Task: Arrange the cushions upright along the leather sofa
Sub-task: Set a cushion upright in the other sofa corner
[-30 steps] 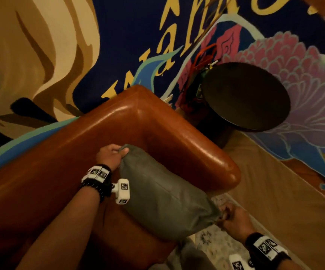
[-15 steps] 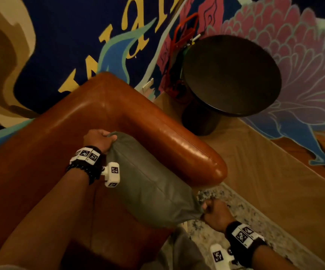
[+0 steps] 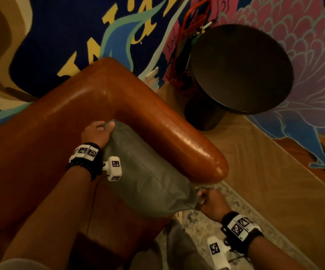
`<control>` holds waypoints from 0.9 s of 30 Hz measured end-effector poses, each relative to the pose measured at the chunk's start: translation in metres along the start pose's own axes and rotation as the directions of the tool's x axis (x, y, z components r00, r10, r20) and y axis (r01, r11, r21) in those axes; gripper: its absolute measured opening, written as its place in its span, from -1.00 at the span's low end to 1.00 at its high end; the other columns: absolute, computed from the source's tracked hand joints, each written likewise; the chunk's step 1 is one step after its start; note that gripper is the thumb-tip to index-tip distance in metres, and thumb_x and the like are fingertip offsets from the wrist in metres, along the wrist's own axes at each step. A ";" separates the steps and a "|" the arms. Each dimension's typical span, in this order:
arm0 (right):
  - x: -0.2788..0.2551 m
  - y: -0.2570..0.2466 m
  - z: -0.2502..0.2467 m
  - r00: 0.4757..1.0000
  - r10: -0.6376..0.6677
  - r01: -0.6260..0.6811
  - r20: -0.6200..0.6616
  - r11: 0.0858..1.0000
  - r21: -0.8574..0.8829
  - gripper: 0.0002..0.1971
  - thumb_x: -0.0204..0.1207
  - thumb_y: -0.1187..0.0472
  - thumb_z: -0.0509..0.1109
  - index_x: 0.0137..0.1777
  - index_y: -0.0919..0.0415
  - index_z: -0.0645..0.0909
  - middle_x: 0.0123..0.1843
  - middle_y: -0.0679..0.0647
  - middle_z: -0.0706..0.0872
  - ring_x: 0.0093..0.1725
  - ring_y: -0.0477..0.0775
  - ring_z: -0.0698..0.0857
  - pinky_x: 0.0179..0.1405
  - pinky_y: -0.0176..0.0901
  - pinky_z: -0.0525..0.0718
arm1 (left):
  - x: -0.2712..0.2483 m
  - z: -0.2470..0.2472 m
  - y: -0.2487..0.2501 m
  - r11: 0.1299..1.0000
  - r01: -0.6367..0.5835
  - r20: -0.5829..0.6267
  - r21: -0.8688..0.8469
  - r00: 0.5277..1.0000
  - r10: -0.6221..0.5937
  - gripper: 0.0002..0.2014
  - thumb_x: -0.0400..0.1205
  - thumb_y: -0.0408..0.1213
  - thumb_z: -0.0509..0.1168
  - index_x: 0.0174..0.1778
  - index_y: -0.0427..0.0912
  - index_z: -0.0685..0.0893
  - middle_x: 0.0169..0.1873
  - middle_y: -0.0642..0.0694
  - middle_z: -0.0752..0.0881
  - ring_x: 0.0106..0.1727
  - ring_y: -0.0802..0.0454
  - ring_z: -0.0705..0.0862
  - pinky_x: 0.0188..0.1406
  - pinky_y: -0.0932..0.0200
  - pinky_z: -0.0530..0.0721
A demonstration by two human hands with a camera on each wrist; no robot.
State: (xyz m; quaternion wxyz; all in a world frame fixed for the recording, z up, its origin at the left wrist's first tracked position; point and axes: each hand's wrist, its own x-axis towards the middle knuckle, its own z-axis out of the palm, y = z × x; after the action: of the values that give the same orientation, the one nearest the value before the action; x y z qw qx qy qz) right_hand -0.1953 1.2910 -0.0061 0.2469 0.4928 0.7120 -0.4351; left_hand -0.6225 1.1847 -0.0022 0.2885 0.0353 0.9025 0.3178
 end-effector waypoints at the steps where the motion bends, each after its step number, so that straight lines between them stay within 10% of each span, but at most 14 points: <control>1: -0.003 -0.005 -0.004 0.999 0.010 -0.010 0.032 1.000 -0.009 -0.75 0.43 0.24 0.74 -0.04 0.06 0.72 -0.13 -0.08 0.78 -0.12 -0.06 0.75 0.07 0.09 0.84 | -0.015 -0.006 -0.004 0.997 0.027 -0.002 -0.077 1.000 -0.027 -0.27 0.43 0.40 0.43 0.44 0.06 0.68 0.31 -0.03 0.79 0.23 -0.13 0.79 0.39 -0.18 0.70; 5: -0.023 -0.033 -0.035 0.996 -0.009 0.023 0.089 0.987 -0.158 -0.19 0.40 0.01 0.77 0.63 0.09 0.53 0.49 0.10 0.72 0.43 0.17 0.73 0.41 -0.01 0.72 | -0.096 -0.014 -0.049 0.940 0.157 0.027 -0.304 0.987 -0.156 -0.08 0.54 0.40 0.37 0.75 0.04 0.30 0.71 -0.11 0.40 0.65 -0.19 0.46 0.61 -0.18 0.43; 9: -0.033 -0.087 -0.043 0.956 -0.229 0.269 0.182 0.933 -0.240 0.17 0.31 -0.32 0.73 0.86 -0.15 0.21 0.82 -0.06 0.36 0.75 0.08 0.41 0.74 0.15 0.49 | -0.175 0.009 -0.080 0.784 0.299 0.252 -0.545 0.950 -0.187 -0.11 0.55 0.40 0.30 0.74 0.06 0.25 0.71 -0.04 0.33 0.69 -0.17 0.37 0.46 -0.08 0.50; 13: -0.020 -0.162 -0.010 0.858 -0.460 0.513 0.230 0.739 -0.437 0.07 0.46 -0.51 0.47 0.90 -0.25 0.10 0.89 -0.11 0.21 0.83 0.06 0.24 0.83 0.13 0.31 | -0.206 0.061 -0.116 0.321 0.744 0.669 -0.586 0.668 -0.325 -0.02 0.53 0.59 0.09 0.68 -0.10 0.44 0.57 -0.13 0.54 0.44 -0.31 0.65 0.45 -0.32 0.59; 16: -0.002 -0.216 0.021 0.711 -0.619 0.676 0.334 0.470 -0.568 -0.05 0.60 -0.45 0.39 0.91 -0.12 0.18 0.93 -0.01 0.15 0.88 0.07 0.18 0.89 0.05 0.14 | -0.183 0.119 -0.177 0.227 0.795 0.724 -0.562 0.606 -0.328 0.23 0.06 0.82 0.23 0.48 0.00 0.68 0.37 -0.31 0.75 0.28 -0.43 0.76 0.29 -0.55 0.67; 20: 0.023 -0.285 0.058 0.563 -0.641 0.703 0.522 0.039 -0.710 -0.11 0.69 -0.43 0.26 0.91 0.00 0.21 0.95 0.17 0.07 0.91 0.24 0.09 0.90 0.15 -0.02 | -0.191 0.144 -0.179 0.343 0.695 0.634 -0.632 0.718 -0.287 -0.31 0.52 0.48 0.35 0.35 0.02 0.64 0.32 -0.21 0.75 0.26 -0.24 0.77 0.08 -0.12 0.86; 22: 0.034 -0.313 0.084 0.552 -0.555 0.667 0.623 -0.155 -0.729 -0.13 0.77 -0.41 0.11 0.95 0.04 0.06 0.96 0.18 -0.08 0.94 0.25 -0.08 0.89 0.19 -0.22 | -0.206 0.174 -0.196 0.461 0.575 0.461 -0.676 0.818 -0.345 -0.04 0.39 0.58 0.36 0.56 -0.02 0.52 0.57 -0.25 0.56 0.46 -0.36 0.64 0.44 -0.37 0.64; 24: 0.050 -0.326 0.113 0.581 -0.429 0.617 0.691 -0.322 -0.718 -0.16 0.83 -0.36 -0.03 0.96 0.08 -0.11 0.95 0.18 -0.24 0.93 0.25 -0.24 0.87 0.22 -0.36 | -0.202 0.218 -0.195 0.692 0.373 0.208 -0.618 0.927 -0.313 0.33 0.33 0.77 0.02 0.54 -0.47 0.51 0.37 -0.61 0.61 0.26 -0.67 0.69 0.35 -0.43 0.61; 27: 0.080 -0.322 0.143 0.682 -0.296 0.518 0.669 -0.451 -0.727 -0.17 0.84 -0.34 -0.12 0.95 0.10 -0.22 0.93 0.21 -0.32 0.91 0.27 -0.35 0.82 0.26 -0.47 | -0.213 0.191 -0.146 0.782 0.292 0.129 -0.551 0.955 -0.266 0.77 -0.20 0.93 -0.20 0.64 -0.51 0.36 0.45 -0.61 0.55 0.40 -0.66 0.60 0.39 -0.41 0.55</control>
State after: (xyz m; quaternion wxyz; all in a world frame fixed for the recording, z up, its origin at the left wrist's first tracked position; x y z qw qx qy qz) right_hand -0.5334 1.1635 -0.0188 0.3823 -0.2422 0.8734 0.1797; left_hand -0.3237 1.1219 -0.1033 0.3496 -0.1785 0.7566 0.5229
